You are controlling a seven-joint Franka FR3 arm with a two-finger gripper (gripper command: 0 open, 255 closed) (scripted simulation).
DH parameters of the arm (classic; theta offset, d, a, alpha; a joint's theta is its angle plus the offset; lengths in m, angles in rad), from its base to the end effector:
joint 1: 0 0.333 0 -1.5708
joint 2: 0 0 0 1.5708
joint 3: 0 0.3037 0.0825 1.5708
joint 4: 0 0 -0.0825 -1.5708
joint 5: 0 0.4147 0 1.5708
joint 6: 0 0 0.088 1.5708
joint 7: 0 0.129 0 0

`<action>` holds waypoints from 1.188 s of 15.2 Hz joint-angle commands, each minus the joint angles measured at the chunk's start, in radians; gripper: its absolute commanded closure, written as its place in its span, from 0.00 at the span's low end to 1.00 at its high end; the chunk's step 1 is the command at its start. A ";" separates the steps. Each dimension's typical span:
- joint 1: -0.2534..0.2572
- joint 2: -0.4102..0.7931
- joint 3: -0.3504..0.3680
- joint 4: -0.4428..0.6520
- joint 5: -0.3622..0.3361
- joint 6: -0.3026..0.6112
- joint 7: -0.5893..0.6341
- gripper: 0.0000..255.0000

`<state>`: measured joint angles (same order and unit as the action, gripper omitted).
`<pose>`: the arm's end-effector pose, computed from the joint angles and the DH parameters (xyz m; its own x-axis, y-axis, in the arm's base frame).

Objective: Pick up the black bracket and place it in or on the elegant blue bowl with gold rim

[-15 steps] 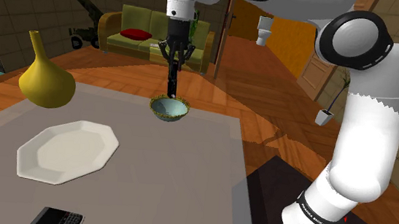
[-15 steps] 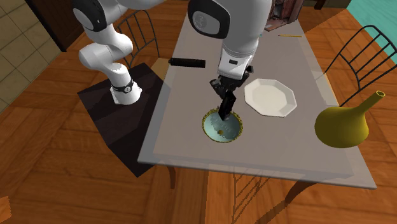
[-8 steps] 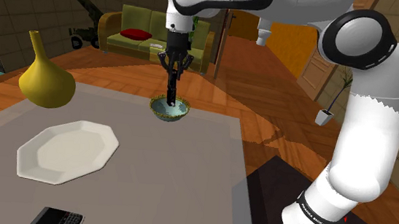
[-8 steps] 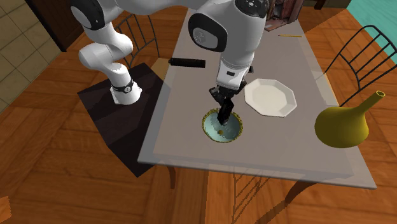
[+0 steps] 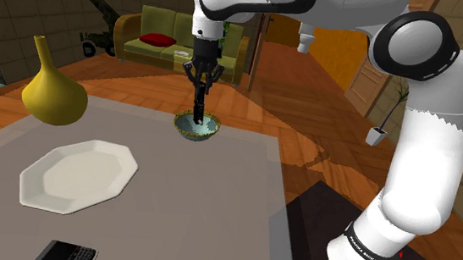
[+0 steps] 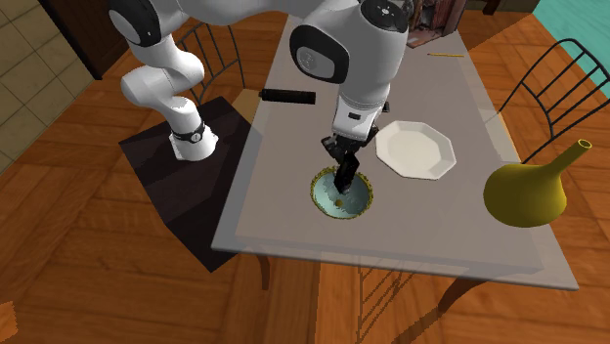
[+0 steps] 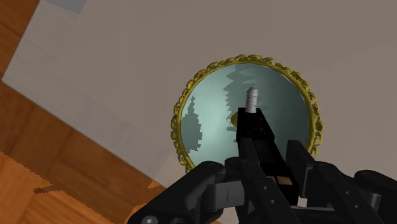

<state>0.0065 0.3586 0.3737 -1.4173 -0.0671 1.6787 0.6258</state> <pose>0.6445 0.2151 0.4615 0.9638 -0.2487 -0.0957 -0.2506 -0.9681 -0.0079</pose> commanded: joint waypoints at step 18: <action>0.017 0.035 0.000 0.179 -0.011 -0.145 0.003 0.00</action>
